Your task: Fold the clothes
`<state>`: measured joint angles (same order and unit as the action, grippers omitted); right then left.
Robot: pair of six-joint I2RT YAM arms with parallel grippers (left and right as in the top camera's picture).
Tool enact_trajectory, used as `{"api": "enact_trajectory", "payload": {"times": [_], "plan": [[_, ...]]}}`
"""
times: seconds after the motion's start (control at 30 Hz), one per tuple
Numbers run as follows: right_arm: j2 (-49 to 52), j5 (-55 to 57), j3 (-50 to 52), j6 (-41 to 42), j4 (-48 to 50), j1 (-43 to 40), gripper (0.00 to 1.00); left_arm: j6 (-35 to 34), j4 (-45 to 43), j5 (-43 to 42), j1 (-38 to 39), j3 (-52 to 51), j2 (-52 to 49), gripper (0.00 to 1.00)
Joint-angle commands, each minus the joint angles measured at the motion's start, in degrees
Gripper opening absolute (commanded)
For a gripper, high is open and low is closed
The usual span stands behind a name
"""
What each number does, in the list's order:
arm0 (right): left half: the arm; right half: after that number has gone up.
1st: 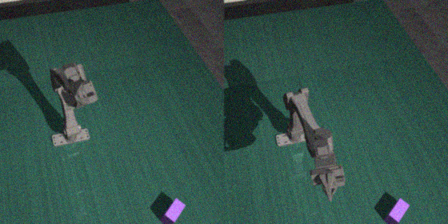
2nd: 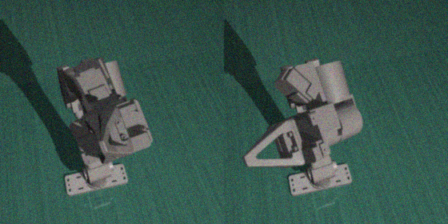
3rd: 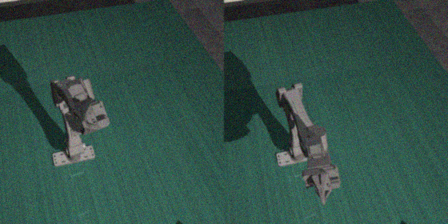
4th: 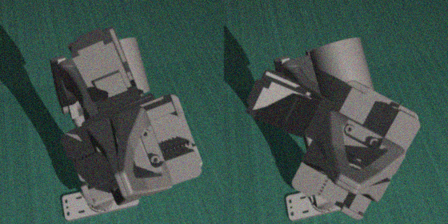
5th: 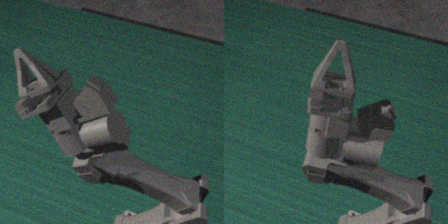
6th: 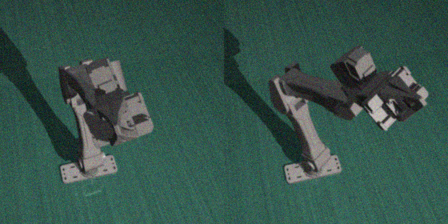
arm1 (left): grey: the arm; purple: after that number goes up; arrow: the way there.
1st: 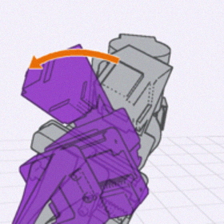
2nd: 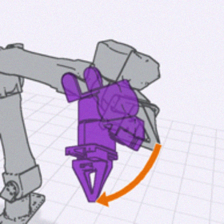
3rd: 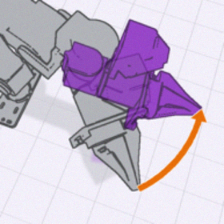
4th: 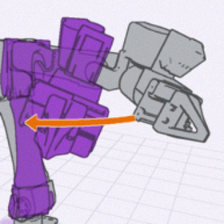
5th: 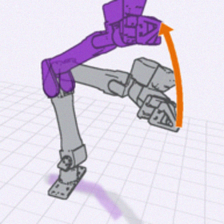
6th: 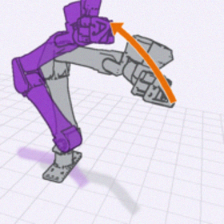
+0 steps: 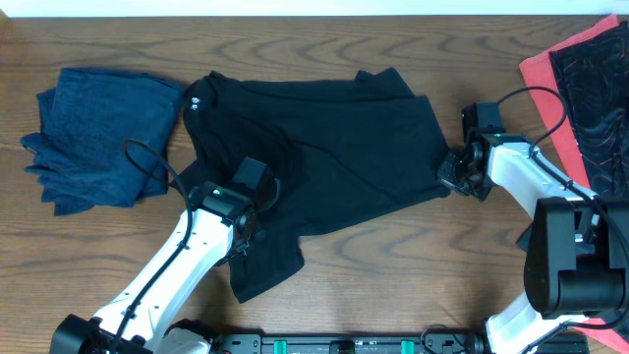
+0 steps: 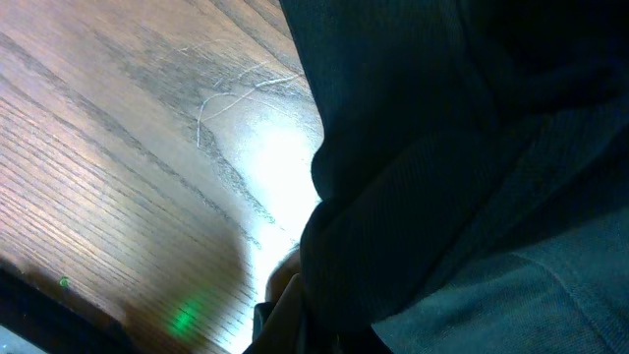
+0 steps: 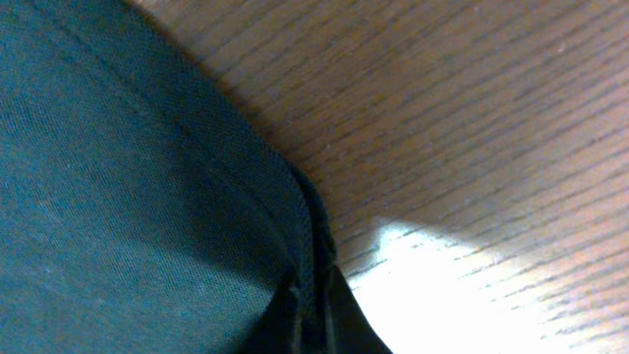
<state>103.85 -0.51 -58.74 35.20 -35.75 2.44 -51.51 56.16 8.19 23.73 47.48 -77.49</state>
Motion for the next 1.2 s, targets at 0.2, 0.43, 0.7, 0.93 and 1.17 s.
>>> {"api": "enact_trajectory", "payload": {"times": [0.2, 0.43, 0.7, 0.93, 1.17], "plan": [[0.35, 0.31, 0.35, -1.62, -0.57, -2.36, 0.01, 5.46, -1.03, 1.95, -0.31, -0.55, -0.09, 0.06], [-10.16, 0.28, 0.35, -5.27, -2.51, -7.39, 0.01, 17.33, -3.54, 1.92, -0.31, 2.47, -0.07, 0.06], [-30.62, 0.04, 0.33, -12.81, -5.01, -11.04, 0.01, 24.96, -2.84, 1.95, -0.31, 12.87, 2.56, 0.06], [-46.95, 1.18, 0.33, -13.62, -2.38, -11.06, 0.01, 30.51, -2.75, 1.99, -0.33, 22.62, 10.78, 0.06], [-55.54, 6.08, 0.33, -14.19, 4.26, -11.06, 0.01, 31.08, -8.41, 5.40, -6.08, 27.23, 19.52, 0.06]]}}
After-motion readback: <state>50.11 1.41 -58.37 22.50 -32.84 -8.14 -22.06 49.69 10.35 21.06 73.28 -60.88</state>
